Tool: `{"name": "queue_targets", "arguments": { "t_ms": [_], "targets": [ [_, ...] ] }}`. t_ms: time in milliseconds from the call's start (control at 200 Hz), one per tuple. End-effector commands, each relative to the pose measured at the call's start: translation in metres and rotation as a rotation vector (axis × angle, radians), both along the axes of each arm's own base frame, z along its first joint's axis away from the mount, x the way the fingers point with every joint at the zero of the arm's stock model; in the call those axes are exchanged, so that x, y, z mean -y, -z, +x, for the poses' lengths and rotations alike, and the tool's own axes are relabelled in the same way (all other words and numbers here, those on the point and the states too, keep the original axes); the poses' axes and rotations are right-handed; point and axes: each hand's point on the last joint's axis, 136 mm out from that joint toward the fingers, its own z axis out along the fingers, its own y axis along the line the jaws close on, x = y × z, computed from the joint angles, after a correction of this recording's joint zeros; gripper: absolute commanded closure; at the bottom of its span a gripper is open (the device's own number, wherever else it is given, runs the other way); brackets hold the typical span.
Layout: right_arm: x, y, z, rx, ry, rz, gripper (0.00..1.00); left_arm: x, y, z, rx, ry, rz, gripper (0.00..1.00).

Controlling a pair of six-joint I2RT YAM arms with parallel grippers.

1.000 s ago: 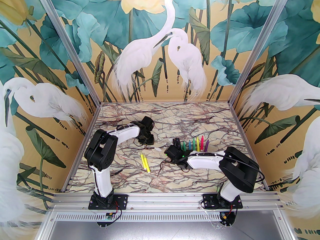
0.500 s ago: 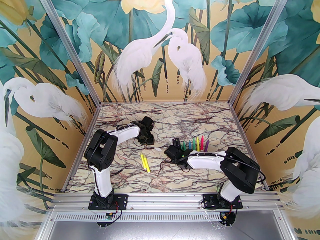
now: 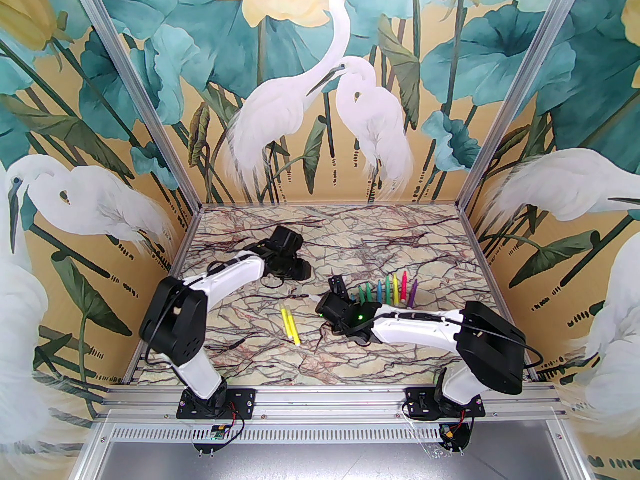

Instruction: Open the pen caps

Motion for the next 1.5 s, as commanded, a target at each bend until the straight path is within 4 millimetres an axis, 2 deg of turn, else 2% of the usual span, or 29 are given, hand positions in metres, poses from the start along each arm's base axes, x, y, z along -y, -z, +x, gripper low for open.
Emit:
{"name": "queue_targets", "arguments": {
  "t_ms": [0, 260, 570, 1040, 1495],
  "targets": [
    [-0.031, -0.015, -0.005, -0.011, -0.099, 0.096, 0.57, -0.017, -0.01, 0.004, 0.033, -0.056, -0.074, 0.54],
    [-0.074, -0.015, -0.021, -0.076, -0.241, 0.161, 0.57, -0.059, -0.01, -0.004, 0.063, -0.168, -0.108, 0.49],
    [-0.108, -0.002, -0.028, -0.156, -0.322, 0.187, 0.57, -0.105, -0.012, -0.017, 0.113, -0.308, -0.1, 0.44],
    [-0.136, 0.022, -0.032, -0.24, -0.378, 0.187, 0.57, -0.127, -0.009, -0.036, 0.148, -0.383, -0.069, 0.42],
    [-0.138, 0.045, -0.027, -0.277, -0.358, 0.114, 0.58, -0.134, -0.008, -0.042, 0.16, -0.402, -0.047, 0.41]
  ]
}}
